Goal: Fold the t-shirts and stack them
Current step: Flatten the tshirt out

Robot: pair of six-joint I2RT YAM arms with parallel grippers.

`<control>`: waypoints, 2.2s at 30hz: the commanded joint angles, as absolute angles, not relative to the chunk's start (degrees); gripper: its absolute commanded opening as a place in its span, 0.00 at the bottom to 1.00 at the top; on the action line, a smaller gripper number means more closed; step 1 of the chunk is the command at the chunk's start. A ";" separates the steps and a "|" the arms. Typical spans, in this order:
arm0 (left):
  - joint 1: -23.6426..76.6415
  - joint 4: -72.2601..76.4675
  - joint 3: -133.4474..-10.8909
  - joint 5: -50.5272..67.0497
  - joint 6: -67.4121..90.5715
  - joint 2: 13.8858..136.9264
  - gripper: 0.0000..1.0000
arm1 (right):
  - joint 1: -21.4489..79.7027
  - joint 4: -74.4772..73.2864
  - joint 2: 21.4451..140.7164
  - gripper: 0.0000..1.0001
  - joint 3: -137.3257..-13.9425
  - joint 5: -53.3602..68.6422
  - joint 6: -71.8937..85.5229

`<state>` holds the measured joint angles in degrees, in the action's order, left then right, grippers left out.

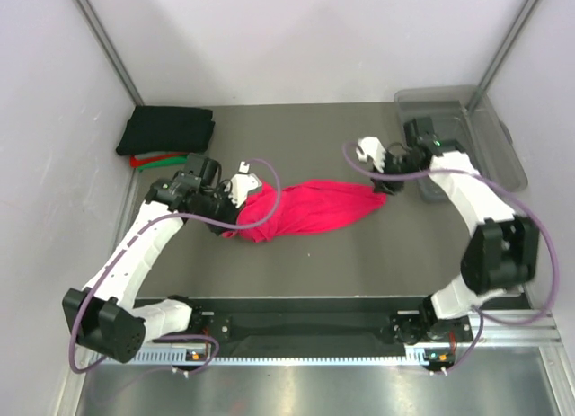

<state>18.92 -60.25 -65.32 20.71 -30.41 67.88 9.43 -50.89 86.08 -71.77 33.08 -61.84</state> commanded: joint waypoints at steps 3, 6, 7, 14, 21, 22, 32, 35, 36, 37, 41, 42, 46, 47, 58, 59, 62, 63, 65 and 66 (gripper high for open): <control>18.64 -57.74 -61.45 23.56 -28.39 64.96 0.00 | 14.76 -46.32 101.67 0.34 -85.13 39.64 -52.56; 17.23 -57.57 -59.86 23.03 -28.21 63.29 0.00 | 16.69 -50.78 111.33 0.35 -93.21 42.71 -52.99; 16.88 -57.57 -59.42 23.03 -28.04 62.93 0.00 | 17.13 -53.24 113.62 0.35 -95.34 43.32 -52.91; 14.41 -57.83 -59.15 22.94 -28.13 61.17 0.00 | 19.42 -53.35 128.22 0.41 -109.41 42.54 -48.26; 13.71 -56.60 -59.24 23.47 -27.51 62.05 0.00 | 21.18 -59.58 135.08 0.43 -118.12 42.01 -48.86; 13.71 -56.43 -59.33 23.55 -27.34 62.05 0.00 | 21.36 -60.02 135.61 0.43 -117.95 41.23 -48.78; 12.31 -56.34 -60.64 24.08 -26.63 61.53 0.00 | 23.03 -58.27 139.48 0.12 -120.84 32.79 -42.72; 11.78 -55.99 -60.99 24.43 -26.28 61.35 0.00 | 22.94 -57.40 137.65 0.00 -120.68 31.47 -42.36; 11.78 -55.46 -61.26 24.09 -25.93 61.35 0.00 | 22.77 -55.48 136.33 0.00 -120.24 30.86 -41.41; 11.78 -53.63 -61.52 21.73 -25.14 61.61 0.00 | 22.50 -54.24 133.10 0.00 -119.89 29.63 -40.79; 11.78 -51.69 -72.02 16.18 -25.93 66.95 0.00 | 21.97 -49.05 122.72 0.00 -120.41 21.82 -42.35; 11.78 -51.07 -74.68 15.48 -25.93 68.02 0.00 | 21.89 -46.08 120.35 0.00 -120.24 19.88 -43.41; 11.78 -48.95 -87.95 12.40 -24.00 72.68 0.00 | 21.71 -40.78 106.40 0.00 -118.48 14.33 -48.42; 11.78 -49.30 -92.50 11.61 -23.47 74.16 0.00 | 21.71 -40.78 103.82 0.00 -116.48 15.02 -49.47; 11.78 -45.53 -87.63 11.95 -19.86 71.10 0.00 | 33.47 -53.16 63.49 0.06 -63.23 16.80 -67.58; 11.78 -45.35 -87.54 11.87 -19.86 70.93 0.00 | 33.92 -54.30 62.50 0.15 -57.89 16.09 -68.72; 11.78 -45.18 -87.63 12.48 -19.78 71.10 0.00 | 34.19 -56.34 61.43 0.27 -54.76 14.77 -68.65; 11.78 -45.18 -87.71 12.65 -19.78 71.19 0.00 | 34.10 -55.12 61.78 0.27 -55.28 14.50 -68.03; 11.78 -45.35 -87.89 13.18 -19.25 71.37 0.00 | 33.58 -53.18 63.89 0.28 -59.12 15.29 -65.76; 11.78 -45.35 -87.98 13.44 -19.07 71.37 0.00 | 33.23 -50.65 65.20 0.29 -60.80 15.90 -64.61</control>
<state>12.05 -48.36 -87.15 12.36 -20.67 72.25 33.58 -55.94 65.45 -53.19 15.11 -65.56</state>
